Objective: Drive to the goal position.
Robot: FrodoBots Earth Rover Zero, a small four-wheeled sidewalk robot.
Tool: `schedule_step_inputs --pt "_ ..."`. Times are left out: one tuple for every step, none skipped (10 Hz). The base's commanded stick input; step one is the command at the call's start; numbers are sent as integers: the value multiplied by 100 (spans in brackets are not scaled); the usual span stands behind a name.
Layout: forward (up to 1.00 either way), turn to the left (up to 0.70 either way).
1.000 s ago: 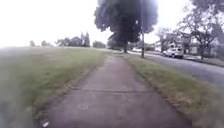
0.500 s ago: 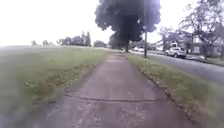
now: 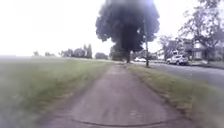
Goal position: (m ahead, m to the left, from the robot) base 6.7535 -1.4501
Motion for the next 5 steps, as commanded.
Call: schedule_step_inputs --pt "70 0" --pt "70 0" --pt "70 0" --pt "70 0" --pt "70 0"
